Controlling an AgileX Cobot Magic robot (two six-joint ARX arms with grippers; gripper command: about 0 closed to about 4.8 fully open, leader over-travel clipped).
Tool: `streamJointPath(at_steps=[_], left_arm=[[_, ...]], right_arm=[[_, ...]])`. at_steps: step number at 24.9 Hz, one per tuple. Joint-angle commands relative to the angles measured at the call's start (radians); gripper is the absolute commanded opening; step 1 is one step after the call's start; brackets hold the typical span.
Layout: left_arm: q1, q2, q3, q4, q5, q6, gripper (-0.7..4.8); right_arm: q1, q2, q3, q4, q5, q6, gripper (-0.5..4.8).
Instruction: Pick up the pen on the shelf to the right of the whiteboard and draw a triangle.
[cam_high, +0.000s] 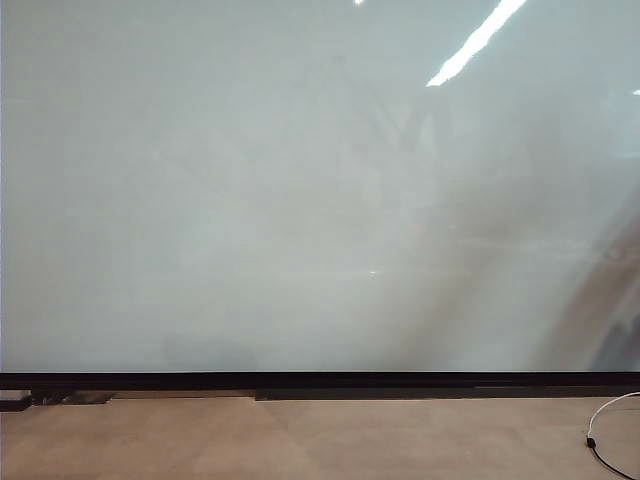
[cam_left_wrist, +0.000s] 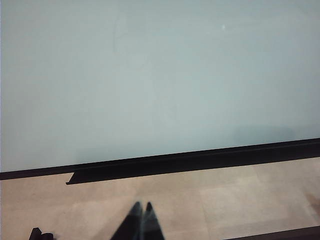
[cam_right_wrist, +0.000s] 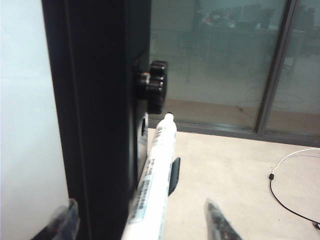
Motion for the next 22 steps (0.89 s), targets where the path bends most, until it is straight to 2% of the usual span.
streamJointPath(at_steps=[1, 7, 9, 22], left_arm=[[0.000, 0.000, 0.003, 0.006, 0.000, 0.001, -0.05], [0.000, 0.000, 0.003, 0.006, 0.000, 0.001, -0.05], [0.000, 0.000, 0.003, 0.006, 0.000, 0.001, -0.05], [0.000, 0.000, 0.003, 0.006, 0.000, 0.001, -0.05]], right_arm=[[0.000, -0.006, 0.002, 0.017, -0.002, 0.005, 3.06], [0.000, -0.008, 0.002, 0.018, -0.028, 0.005, 2.90], [0.000, -0.008, 0.002, 0.018, -0.028, 0.005, 2.68], [-0.013, -0.008, 0.003, 0.019, -0.025, 0.005, 2.63]])
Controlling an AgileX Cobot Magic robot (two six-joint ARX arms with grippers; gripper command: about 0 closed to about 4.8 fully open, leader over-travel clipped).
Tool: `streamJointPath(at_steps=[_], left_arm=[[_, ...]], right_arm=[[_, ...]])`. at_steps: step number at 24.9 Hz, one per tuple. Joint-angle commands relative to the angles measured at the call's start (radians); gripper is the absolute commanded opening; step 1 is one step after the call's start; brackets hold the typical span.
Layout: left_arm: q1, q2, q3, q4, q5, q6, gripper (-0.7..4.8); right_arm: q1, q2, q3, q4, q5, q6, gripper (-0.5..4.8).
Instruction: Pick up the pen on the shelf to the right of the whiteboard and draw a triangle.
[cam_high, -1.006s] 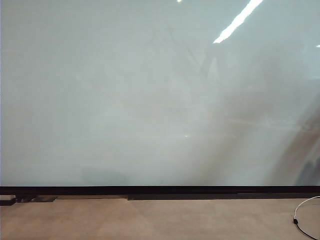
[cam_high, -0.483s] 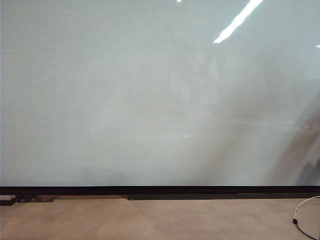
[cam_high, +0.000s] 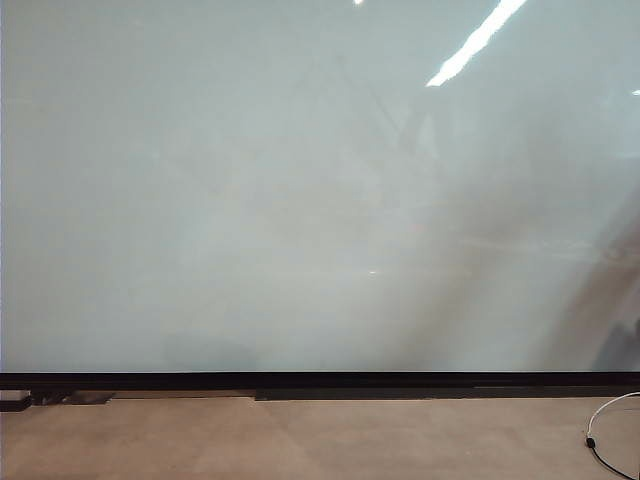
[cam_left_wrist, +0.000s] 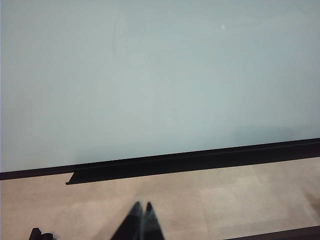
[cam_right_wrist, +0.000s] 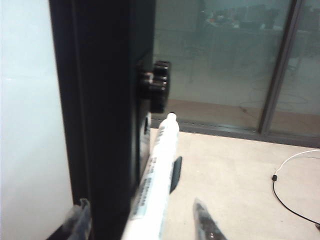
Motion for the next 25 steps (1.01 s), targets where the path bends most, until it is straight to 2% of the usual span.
streamJointPath(at_steps=[1, 25], left_arm=[[0.000, 0.000, 0.003, 0.006, 0.000, 0.001, -0.05], [0.000, 0.000, 0.003, 0.006, 0.000, 0.001, -0.05]], right_arm=[[-0.006, -0.011, 0.003, 0.019, -0.002, 0.005, 2.63], [-0.017, -0.042, 0.001, 0.017, -0.043, 0.007, 2.49]])
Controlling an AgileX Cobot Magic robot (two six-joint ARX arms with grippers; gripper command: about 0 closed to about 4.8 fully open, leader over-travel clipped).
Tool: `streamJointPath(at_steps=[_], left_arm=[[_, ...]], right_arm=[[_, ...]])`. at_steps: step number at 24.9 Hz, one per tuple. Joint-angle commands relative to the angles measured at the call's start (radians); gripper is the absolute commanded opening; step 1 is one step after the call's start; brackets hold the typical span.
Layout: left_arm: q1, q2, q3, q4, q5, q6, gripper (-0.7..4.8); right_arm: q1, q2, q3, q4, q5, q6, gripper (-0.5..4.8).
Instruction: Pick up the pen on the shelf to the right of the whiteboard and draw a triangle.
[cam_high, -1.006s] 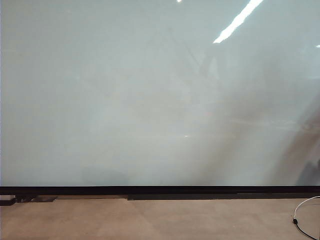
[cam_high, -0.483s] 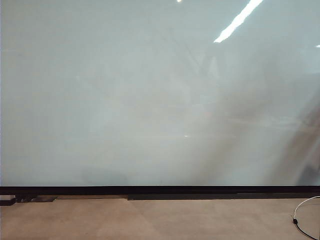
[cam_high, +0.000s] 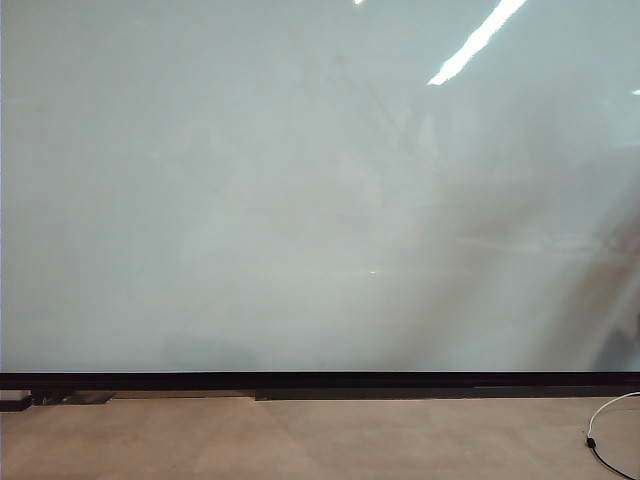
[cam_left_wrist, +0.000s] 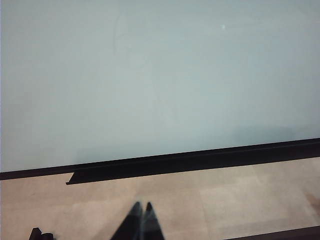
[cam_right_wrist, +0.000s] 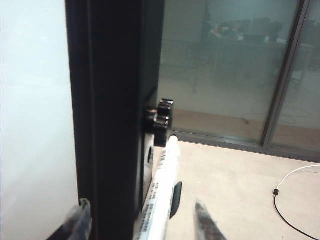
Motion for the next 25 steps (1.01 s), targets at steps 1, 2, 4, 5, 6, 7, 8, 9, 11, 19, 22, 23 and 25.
streamJointPath(at_steps=[1, 2, 4, 5, 6, 7, 8, 9, 11, 19, 22, 23, 25], left_arm=[[0.000, 0.000, 0.003, 0.007, 0.000, 0.001, -0.05], [0.000, 0.000, 0.003, 0.006, 0.000, 0.001, -0.05], [0.000, 0.000, 0.003, 0.006, 0.000, 0.001, -0.05], [0.000, 0.000, 0.003, 0.006, 0.000, 0.001, -0.05], [0.000, 0.000, 0.003, 0.006, 0.000, 0.001, -0.05], [0.000, 0.000, 0.003, 0.007, 0.000, 0.001, -0.05], [0.000, 0.000, 0.003, 0.006, 0.000, 0.001, -0.05], [0.000, 0.000, 0.003, 0.006, 0.000, 0.001, -0.05], [0.000, 0.000, 0.003, 0.006, 0.000, 0.001, -0.05], [0.000, 0.000, 0.003, 0.007, 0.000, 0.001, -0.05], [0.000, 0.000, 0.003, 0.006, 0.000, 0.001, -0.05], [0.000, 0.000, 0.003, 0.007, 0.000, 0.001, -0.05], [0.000, 0.000, 0.003, 0.007, 0.000, 0.001, -0.05]], right_arm=[[-0.002, -0.003, 0.002, 0.011, 0.000, 0.004, 2.38], [-0.002, -0.003, 0.002, 0.011, 0.000, 0.004, 2.37], [-0.002, -0.003, 0.002, 0.011, 0.000, 0.004, 2.37], [-0.002, -0.003, 0.002, 0.011, 0.000, 0.003, 2.37], [-0.002, -0.003, 0.002, 0.011, 0.000, 0.003, 2.37], [-0.002, -0.002, 0.002, 0.011, 0.000, 0.001, 2.38], [-0.002, -0.001, 0.002, 0.011, 0.000, 0.001, 2.38], [-0.002, 0.000, 0.002, 0.011, 0.000, 0.000, 2.38], [-0.002, 0.005, 0.003, 0.010, 0.000, 0.000, 2.38], [-0.001, 0.021, 0.003, 0.011, -0.004, 0.001, 2.38], [-0.002, 0.021, 0.003, 0.011, -0.004, 0.001, 2.38], [-0.001, 0.021, 0.003, 0.011, -0.004, 0.000, 2.37], [-0.001, 0.021, 0.003, 0.011, -0.004, 0.000, 2.23]])
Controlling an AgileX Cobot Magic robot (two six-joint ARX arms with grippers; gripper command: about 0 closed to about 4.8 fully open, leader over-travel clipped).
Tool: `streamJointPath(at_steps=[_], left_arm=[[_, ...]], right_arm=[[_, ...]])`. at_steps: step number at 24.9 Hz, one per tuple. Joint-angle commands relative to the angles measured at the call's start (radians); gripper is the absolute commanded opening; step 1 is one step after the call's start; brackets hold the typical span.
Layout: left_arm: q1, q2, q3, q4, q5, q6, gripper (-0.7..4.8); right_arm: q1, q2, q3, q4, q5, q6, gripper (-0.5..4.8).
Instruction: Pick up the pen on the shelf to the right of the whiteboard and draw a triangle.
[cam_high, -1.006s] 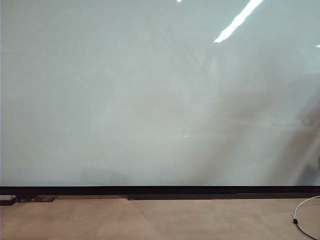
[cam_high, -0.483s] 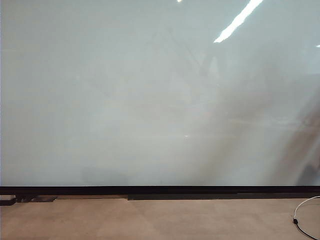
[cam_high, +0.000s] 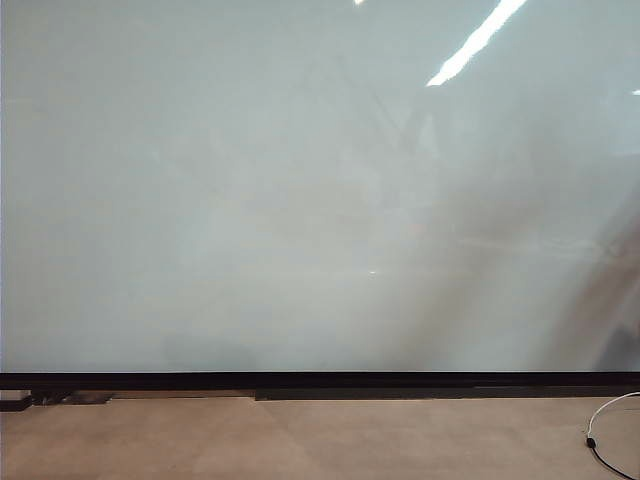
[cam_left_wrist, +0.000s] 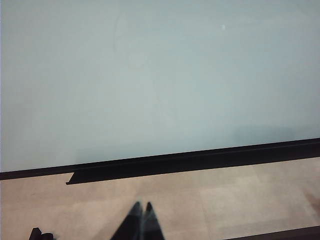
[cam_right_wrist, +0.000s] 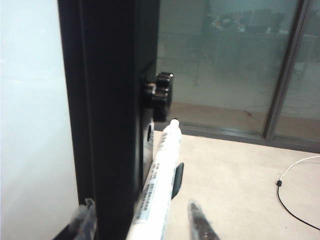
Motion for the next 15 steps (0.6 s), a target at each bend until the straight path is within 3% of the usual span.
streamJointPath(at_steps=[1, 8, 11, 15], left_arm=[[0.000, 0.000, 0.003, 0.006, 0.000, 0.001, -0.05], [0.000, 0.000, 0.003, 0.006, 0.000, 0.001, -0.05], [0.000, 0.000, 0.003, 0.006, 0.000, 0.001, -0.05], [0.000, 0.000, 0.003, 0.006, 0.000, 0.001, -0.05]], right_arm=[[-0.002, -0.005, 0.002, 0.016, -0.004, 0.001, 1.99], [-0.002, -0.005, 0.003, 0.016, -0.003, 0.001, 1.95], [-0.002, -0.005, 0.003, 0.016, -0.004, 0.000, 1.43], [-0.002, -0.005, 0.008, 0.016, -0.004, 0.001, 1.43]])
